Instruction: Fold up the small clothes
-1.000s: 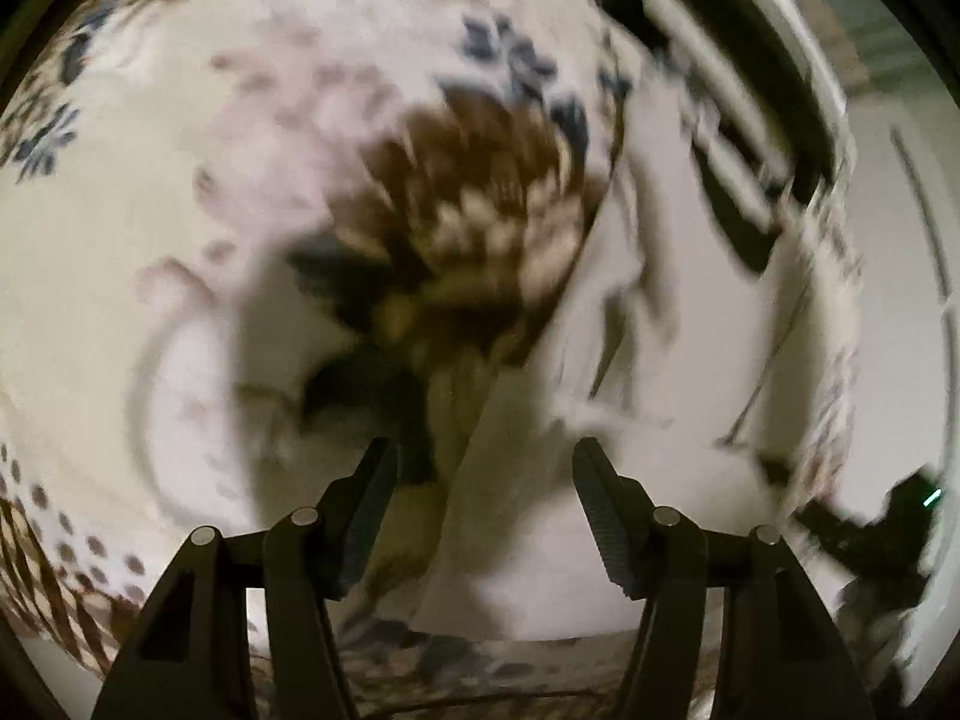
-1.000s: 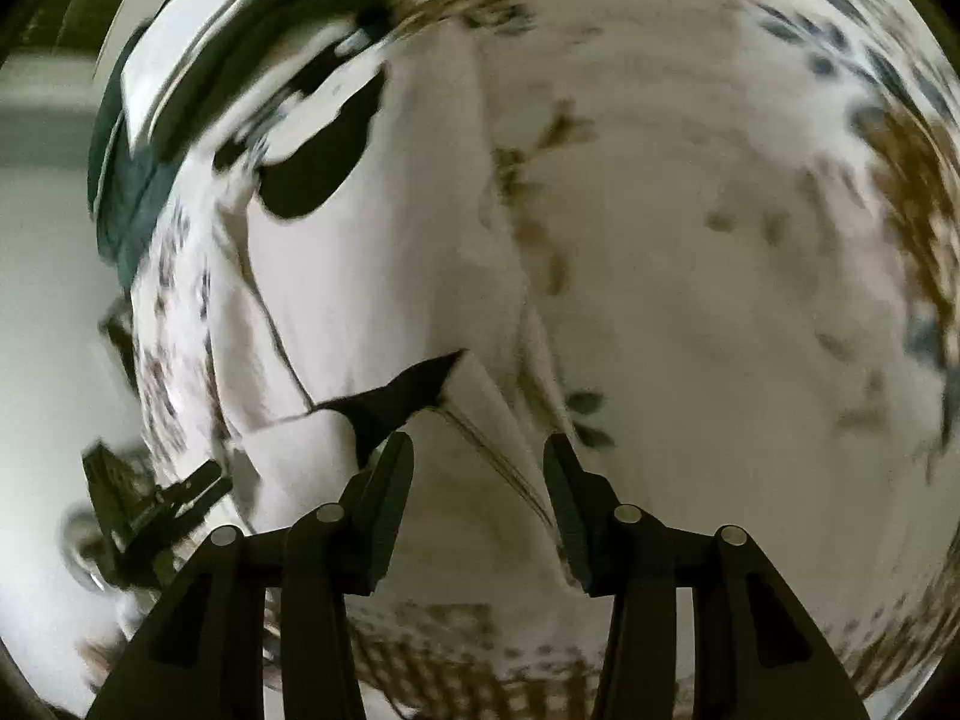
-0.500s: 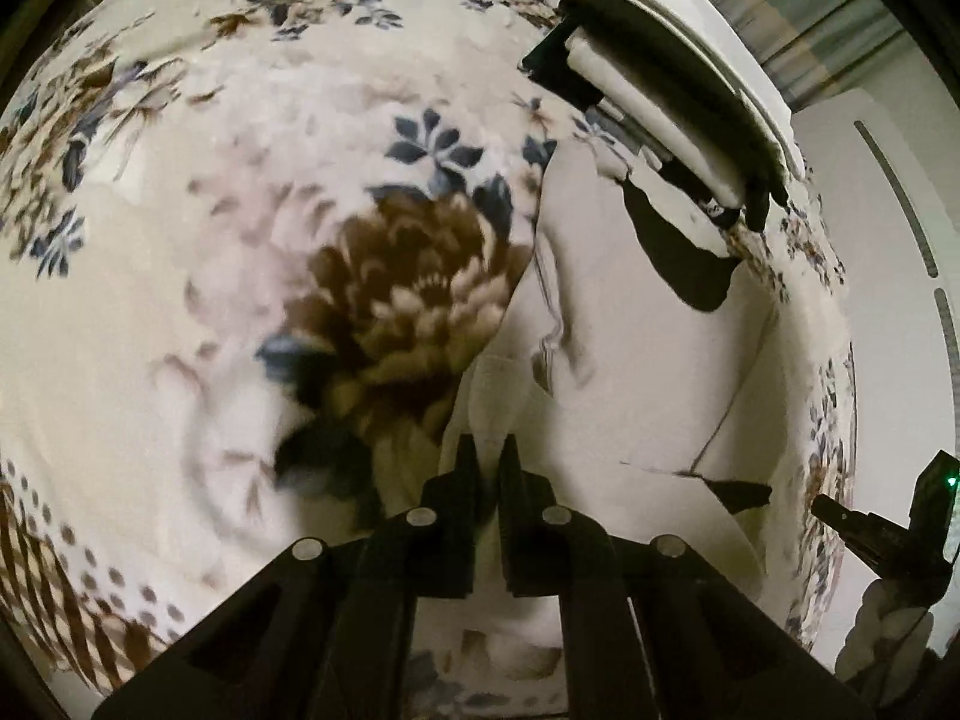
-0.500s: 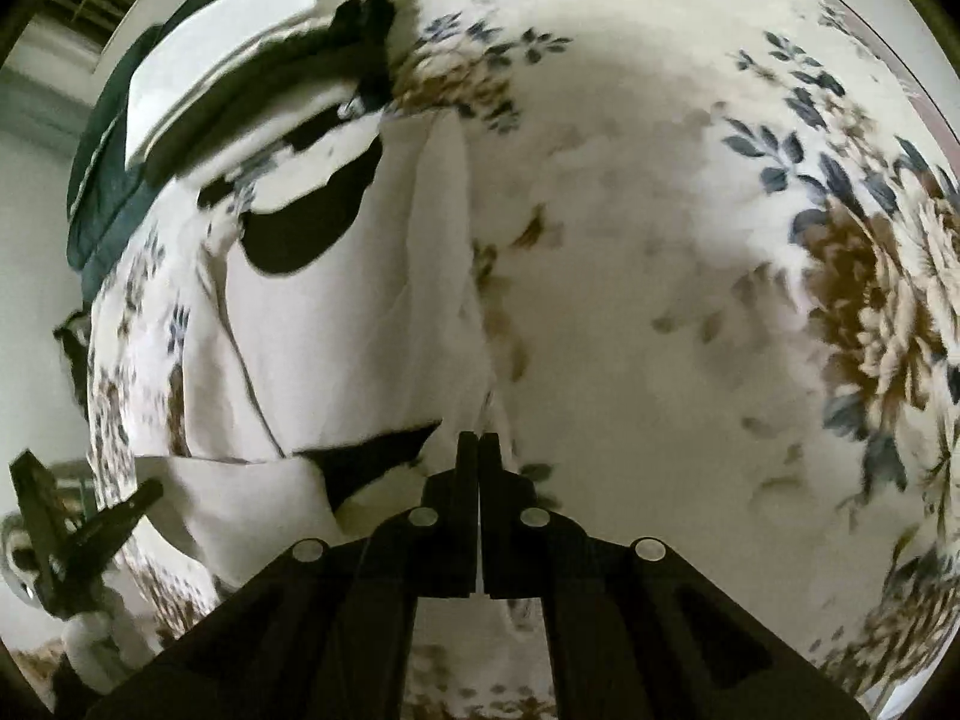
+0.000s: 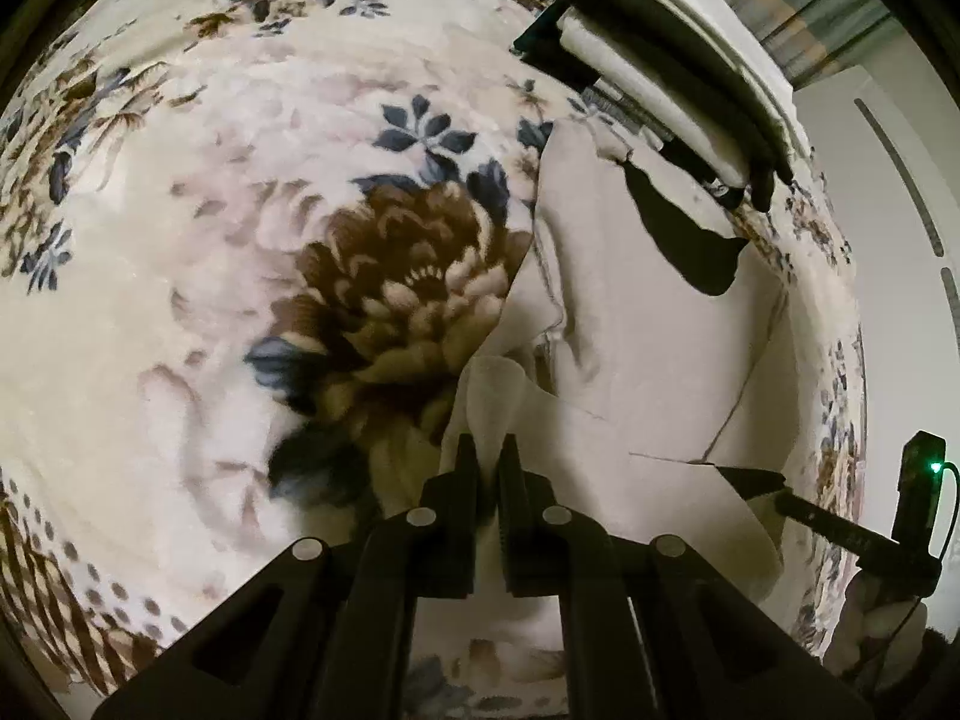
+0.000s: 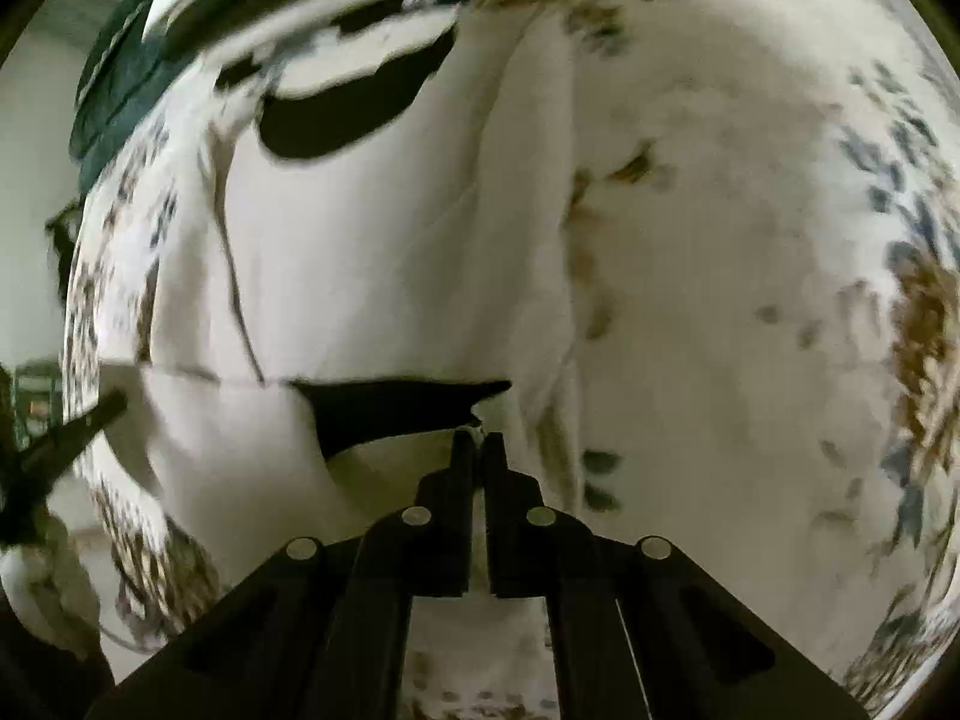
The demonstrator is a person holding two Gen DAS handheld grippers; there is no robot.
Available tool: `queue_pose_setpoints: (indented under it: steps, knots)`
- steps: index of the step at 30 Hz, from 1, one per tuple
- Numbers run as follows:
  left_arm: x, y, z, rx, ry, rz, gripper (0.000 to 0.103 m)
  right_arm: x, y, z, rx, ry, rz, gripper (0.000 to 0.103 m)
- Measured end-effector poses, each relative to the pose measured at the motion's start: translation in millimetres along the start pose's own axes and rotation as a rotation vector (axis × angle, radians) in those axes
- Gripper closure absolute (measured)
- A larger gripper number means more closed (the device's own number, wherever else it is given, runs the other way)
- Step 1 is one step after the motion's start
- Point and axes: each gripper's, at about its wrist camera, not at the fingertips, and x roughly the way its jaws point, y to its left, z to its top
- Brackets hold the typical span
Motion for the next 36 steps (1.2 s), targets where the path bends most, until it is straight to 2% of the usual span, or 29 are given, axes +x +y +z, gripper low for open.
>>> queue_pose_setpoints:
  steps: [3,8,11,16,18,19,20,21,22,23,27,31,36]
  knots:
    - [-7,-4,2,0.011,-0.014,-0.014,0.099,-23,-15,3,0.076,-0.071,-0.011,0.1]
    - [-2,-7,16,0.009,-0.034,-0.017,0.099,-44,-33,15,0.146,-0.12,-0.014,0.101]
    - [12,-7,28,0.0,-0.039,-0.006,0.099,-41,-39,24,0.158,-0.119,-0.024,0.101]
    - [56,3,41,-0.016,0.054,0.001,0.095,-12,-38,37,0.163,-0.085,-0.043,0.1]
    - [63,4,44,-0.039,0.098,-0.028,0.095,3,-40,43,0.178,-0.023,-0.026,0.1]
    - [60,2,46,-0.034,0.093,-0.03,0.088,6,-43,45,0.199,0.001,-0.011,0.095]
    - [56,0,48,-0.03,0.088,-0.018,0.071,9,-47,48,0.229,0.032,0.022,0.086]
    - [51,-2,51,-0.03,0.085,-0.016,0.06,10,-48,50,0.239,0.041,0.043,0.078]
    - [46,-5,55,-0.034,0.072,-0.03,0.044,7,-49,53,0.249,0.04,0.061,0.06]
    - [39,-8,60,-0.043,0.046,-0.056,0.043,0,-48,59,0.253,0.024,0.072,0.051]
    - [32,-26,96,-0.03,-0.005,-0.074,0.043,-17,-37,92,0.227,-0.022,0.08,0.049]
    - [54,-52,142,0.059,-0.012,-0.031,0.043,-10,-22,150,0.197,-0.046,0.063,0.039]
    - [112,-83,187,0.253,0.058,0.074,0.043,24,2,228,0.091,-0.043,-0.023,0.038]
